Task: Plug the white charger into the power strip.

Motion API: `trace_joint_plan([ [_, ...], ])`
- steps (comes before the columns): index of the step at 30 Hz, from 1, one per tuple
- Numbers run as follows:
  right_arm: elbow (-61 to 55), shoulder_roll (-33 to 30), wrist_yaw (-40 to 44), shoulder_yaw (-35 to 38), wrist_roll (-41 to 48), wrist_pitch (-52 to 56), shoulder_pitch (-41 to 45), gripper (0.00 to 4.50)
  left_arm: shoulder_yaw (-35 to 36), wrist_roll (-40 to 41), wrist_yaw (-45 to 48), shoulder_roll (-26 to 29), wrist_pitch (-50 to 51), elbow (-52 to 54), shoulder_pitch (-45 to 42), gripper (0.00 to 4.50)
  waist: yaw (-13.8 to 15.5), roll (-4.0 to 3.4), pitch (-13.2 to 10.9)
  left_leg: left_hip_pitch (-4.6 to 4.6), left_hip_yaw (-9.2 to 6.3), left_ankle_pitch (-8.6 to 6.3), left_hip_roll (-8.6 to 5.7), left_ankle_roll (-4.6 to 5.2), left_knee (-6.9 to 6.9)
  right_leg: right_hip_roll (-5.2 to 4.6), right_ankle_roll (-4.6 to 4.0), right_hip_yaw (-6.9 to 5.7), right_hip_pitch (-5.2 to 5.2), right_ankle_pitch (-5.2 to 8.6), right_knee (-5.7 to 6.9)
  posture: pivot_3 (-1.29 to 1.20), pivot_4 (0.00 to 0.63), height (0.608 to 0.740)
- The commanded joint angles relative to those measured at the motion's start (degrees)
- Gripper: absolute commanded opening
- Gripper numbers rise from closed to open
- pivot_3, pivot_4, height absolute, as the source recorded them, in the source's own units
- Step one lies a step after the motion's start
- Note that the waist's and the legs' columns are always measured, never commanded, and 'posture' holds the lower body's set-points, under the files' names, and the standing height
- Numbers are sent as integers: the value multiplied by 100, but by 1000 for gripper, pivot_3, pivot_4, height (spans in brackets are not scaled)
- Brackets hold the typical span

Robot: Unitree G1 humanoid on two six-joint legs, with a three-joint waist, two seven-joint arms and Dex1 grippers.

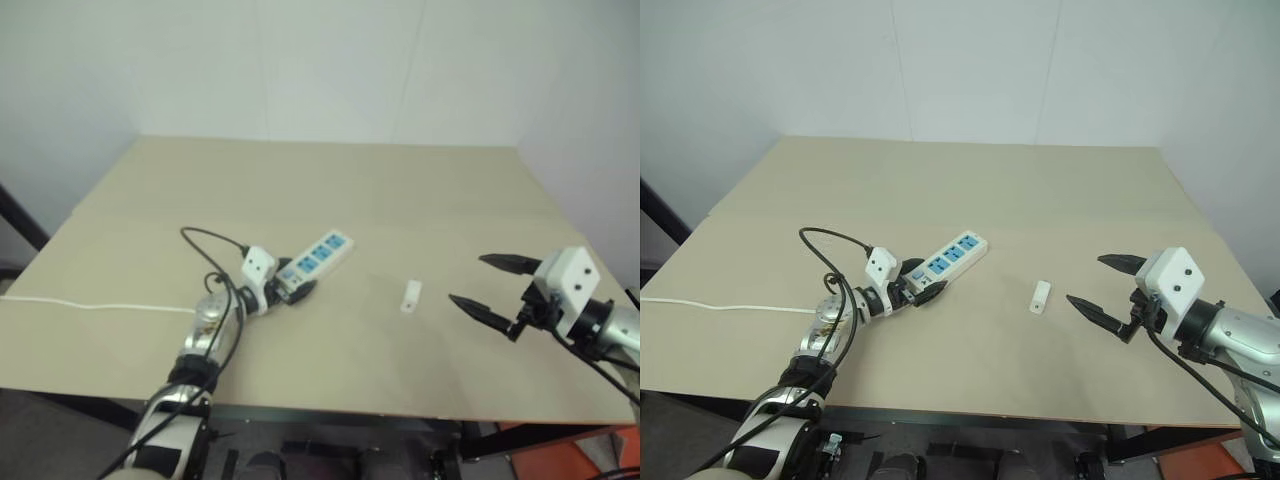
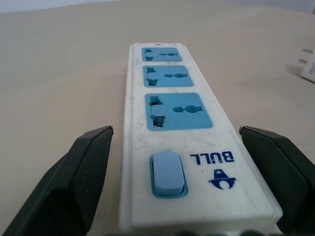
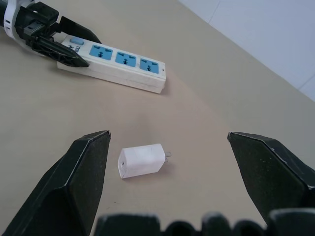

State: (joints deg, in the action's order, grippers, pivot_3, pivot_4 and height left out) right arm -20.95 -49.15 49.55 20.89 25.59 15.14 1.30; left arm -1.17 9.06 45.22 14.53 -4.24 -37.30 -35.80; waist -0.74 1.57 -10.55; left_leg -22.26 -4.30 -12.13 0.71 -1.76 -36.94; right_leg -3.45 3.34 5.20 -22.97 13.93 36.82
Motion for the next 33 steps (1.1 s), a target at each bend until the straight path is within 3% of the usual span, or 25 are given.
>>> trace_joint_plan([
  [1,-205,-16,-55,202,72,-7,47,4500,-133,-47,69,49,284,395,305,4486,-13,-1,1,0,0,0,0,0,0,0,0,1,0,0,0,0,150,740],
  [14,18,112,-81,-88,-62,-104,382,4500,-29,84,-96,159,903,1406,619,4486,-29,0,0,-4,-2,0,2,0,1,2,-1,0,-6,0,0,0,150,740],
  [23,-19,131,-110,-29,-80,-118,387,4500,-368,-227,-236,4,1298,1104,564,4486,-9,-8,6,7,-1,0,1,0,1,1,3,0,6,2,0,0,150,740],
  [27,-65,128,-139,27,-48,-107,389,4500,-351,-262,-219,-59,1274,879,410,3338,15,-10,8,27,-5,0,0,0,1,-1,23,-7,40,14,-13,0,150,740],
  [33,-65,116,-153,22,1,-108,425,4500,-386,-209,217,-7,985,692,296,3307,11,-10,9,43,-9,0,0,0,0,-1,28,-12,59,17,-16,0,150,740],
])
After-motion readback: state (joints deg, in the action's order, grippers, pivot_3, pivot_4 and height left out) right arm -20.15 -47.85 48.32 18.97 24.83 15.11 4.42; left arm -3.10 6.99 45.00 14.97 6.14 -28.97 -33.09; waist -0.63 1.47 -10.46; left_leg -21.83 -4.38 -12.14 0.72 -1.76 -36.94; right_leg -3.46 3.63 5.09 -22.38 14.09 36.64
